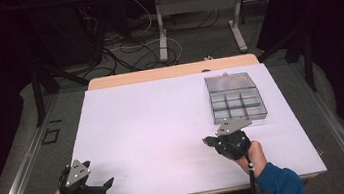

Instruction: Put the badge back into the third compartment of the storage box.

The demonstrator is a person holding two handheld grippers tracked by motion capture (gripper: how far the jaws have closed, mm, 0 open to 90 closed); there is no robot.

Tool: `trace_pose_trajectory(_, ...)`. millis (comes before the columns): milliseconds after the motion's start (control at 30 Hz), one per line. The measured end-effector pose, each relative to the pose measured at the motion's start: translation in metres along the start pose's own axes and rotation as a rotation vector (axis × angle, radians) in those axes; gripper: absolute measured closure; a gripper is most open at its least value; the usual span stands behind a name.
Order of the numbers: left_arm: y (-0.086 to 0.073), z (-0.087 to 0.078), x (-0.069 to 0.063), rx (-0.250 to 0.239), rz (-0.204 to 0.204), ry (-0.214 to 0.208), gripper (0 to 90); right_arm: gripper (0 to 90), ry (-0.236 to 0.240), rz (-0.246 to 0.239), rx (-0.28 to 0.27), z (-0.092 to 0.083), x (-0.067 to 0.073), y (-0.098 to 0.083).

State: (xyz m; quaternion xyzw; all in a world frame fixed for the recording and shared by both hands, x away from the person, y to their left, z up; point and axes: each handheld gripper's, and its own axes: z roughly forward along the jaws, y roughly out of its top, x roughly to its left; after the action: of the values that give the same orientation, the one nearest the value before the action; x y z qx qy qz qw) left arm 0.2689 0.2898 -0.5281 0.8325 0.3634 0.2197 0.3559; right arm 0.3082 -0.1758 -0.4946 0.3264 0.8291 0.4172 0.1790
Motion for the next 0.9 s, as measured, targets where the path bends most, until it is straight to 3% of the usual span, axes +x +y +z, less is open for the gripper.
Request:
trace_pose_trajectory(367, 0.0, 0.0, 0.0, -0.003, -0.006, 0.001, 0.2, 88.1, -0.071, 0.035, -0.025, -0.021, -0.021, -0.009)
trace_pose_trajectory(900, 0.0, -0.001, 0.0, -0.007, -0.005, 0.0, 0.2, 88.1, -0.184, 0.127, -0.062, -0.045, -0.054, -0.019)
